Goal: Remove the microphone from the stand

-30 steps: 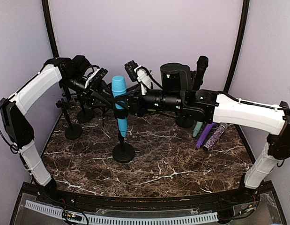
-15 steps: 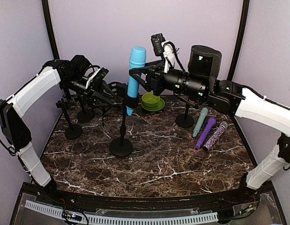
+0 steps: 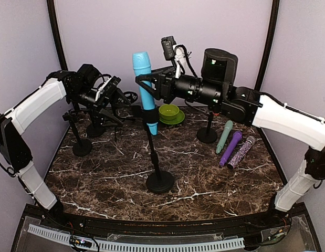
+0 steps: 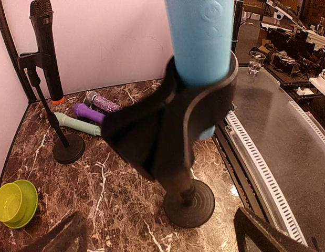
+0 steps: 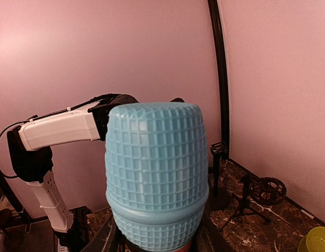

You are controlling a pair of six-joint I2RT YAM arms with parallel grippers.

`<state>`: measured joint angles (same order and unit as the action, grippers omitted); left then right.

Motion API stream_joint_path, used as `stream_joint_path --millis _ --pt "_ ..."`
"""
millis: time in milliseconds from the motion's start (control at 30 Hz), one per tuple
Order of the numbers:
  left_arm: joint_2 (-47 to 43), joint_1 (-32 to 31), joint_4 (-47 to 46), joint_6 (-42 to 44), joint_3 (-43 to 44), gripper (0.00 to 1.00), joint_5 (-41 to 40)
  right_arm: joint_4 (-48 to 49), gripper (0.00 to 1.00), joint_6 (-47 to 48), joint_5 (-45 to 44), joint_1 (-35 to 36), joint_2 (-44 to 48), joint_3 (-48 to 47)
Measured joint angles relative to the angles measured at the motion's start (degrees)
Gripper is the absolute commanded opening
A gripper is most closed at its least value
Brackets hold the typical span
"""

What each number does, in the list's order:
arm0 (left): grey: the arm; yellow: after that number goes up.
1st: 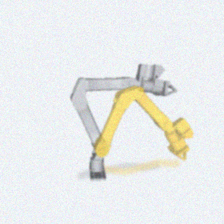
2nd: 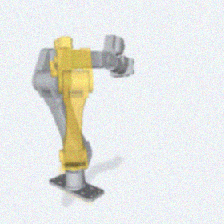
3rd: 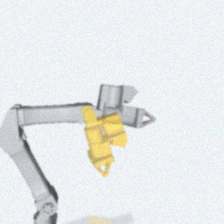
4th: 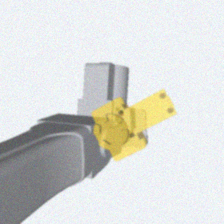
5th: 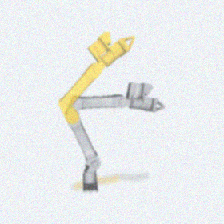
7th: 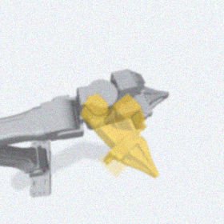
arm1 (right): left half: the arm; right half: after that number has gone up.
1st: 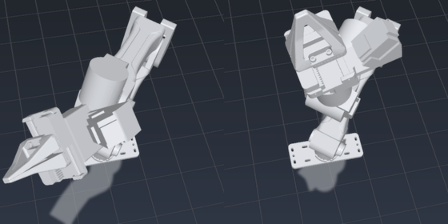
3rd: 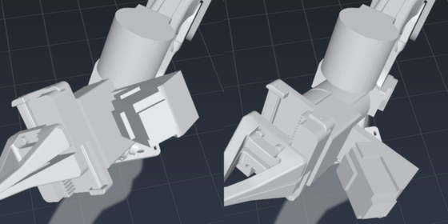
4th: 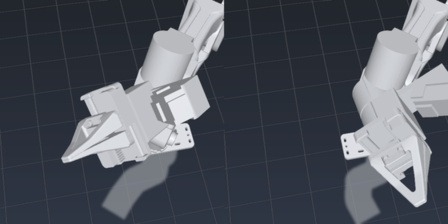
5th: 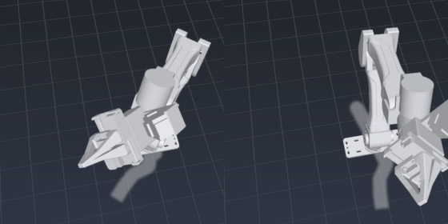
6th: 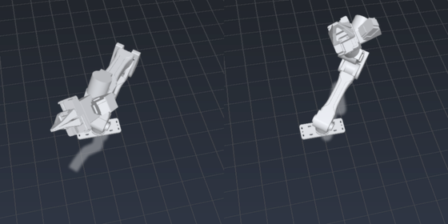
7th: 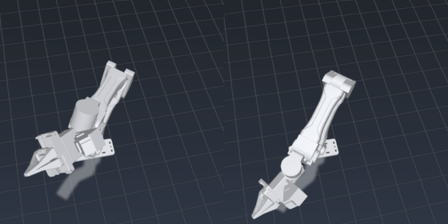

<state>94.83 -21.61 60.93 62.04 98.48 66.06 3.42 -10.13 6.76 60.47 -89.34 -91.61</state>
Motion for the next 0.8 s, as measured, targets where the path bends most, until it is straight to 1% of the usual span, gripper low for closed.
stream_joint_path --millis 267,333,433,567,800 --pt "-0.24 0.0 1.07 0.55 -0.07 0.99 1.49 -1.05 0.0 -0.98 11.17 0.02 -6.19 -4.24" --pt "-0.44 0.0 3.08 2.38 -0.07 0.99 2.38 -1.18 0.0 -0.79 13.03 0.02 -7.15 -5.2" --pt "-0.79 -0.02 8.2 7.3 0.2 0.98 3.48 -1.29 0.0 -0.39 15.41 0.02 -8.04 -6.21" --pt "-1.38 -0.07 13.73 12.66 0.87 0.9 3.63 -0.98 0.0 -0.22 18.84 -0.28 -8.87 -7.1" --pt "-2.01 -0.15 17.73 16.15 0.87 0.72 2.93 0.13 0.0 -1.31 24.5 -2.54 -9.99 -7.02"
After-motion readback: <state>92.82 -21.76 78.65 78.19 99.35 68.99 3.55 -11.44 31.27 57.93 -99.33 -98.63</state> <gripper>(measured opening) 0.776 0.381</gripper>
